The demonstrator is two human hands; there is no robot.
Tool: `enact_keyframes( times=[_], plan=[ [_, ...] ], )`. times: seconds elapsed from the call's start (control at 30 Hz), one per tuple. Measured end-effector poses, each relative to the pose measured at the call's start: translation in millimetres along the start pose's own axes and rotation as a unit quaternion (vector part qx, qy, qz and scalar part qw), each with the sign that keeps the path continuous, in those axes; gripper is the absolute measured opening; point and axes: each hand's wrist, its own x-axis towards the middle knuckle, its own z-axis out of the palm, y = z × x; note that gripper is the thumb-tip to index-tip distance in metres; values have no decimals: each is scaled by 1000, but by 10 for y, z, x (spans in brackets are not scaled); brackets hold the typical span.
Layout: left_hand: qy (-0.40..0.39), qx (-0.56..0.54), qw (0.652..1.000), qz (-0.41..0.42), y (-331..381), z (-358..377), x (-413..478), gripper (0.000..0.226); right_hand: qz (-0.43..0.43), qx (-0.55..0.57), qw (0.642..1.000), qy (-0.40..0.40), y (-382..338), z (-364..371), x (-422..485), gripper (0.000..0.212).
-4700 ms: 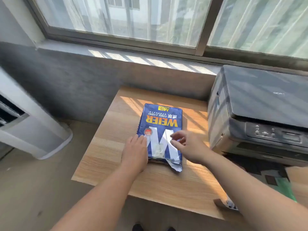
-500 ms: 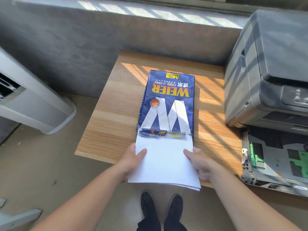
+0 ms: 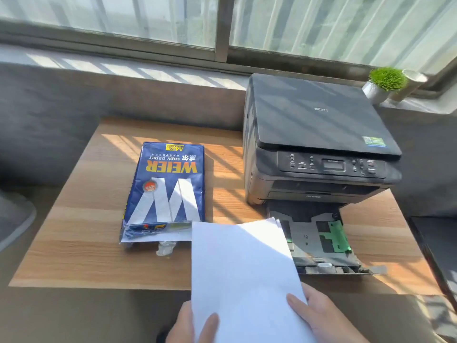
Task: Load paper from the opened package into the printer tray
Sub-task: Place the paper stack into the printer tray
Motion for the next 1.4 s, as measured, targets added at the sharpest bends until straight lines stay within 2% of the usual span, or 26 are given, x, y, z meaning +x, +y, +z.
enact_keyframes(
  times=[0.07,0.1,0.2,0.27,0.47,0.57,0.7,0.8,0.9,0.97,1.03,1.13,1.3,1.4],
  plan=[
    [-84,77,991,77,328,404,-17,21,-15,5,999,51,184,-473,58,26],
    [-130,106,984,64,457,624,51,21,-25,7,997,69,299,-719,123,26],
    [-181,133,974,42,740,1302,217,21,-47,37,991,123,546,-1343,299,24],
    [-167,161,972,29,836,1628,192,22,-48,52,991,115,683,-1643,435,22],
    [-85,275,955,76,919,2189,402,38,-37,7,989,141,924,-2071,941,14],
    [2,305,940,152,874,2316,461,33,-43,14,993,111,836,-2148,997,18],
    [59,315,932,169,877,2337,488,32,-59,34,995,72,807,-2125,1136,21],
    [56,274,949,144,812,2335,573,34,-20,-3,997,68,833,-2071,1304,39],
    [52,255,956,132,787,2350,615,36,28,-72,994,80,718,-2056,1367,31],
    [56,272,953,124,782,2360,637,37,42,-78,991,96,702,-2044,1454,21],
    [62,273,953,115,791,2353,663,36,31,-70,988,137,716,-2023,1531,17],
    [65,267,954,116,778,2340,698,31,7,-45,981,189,762,-2011,1632,35],
    [61,275,952,118,744,2322,703,27,36,-6,980,193,642,-2043,1811,50],
    [64,277,950,127,732,2314,692,24,43,16,977,209,564,-2024,2007,51]
  ],
)
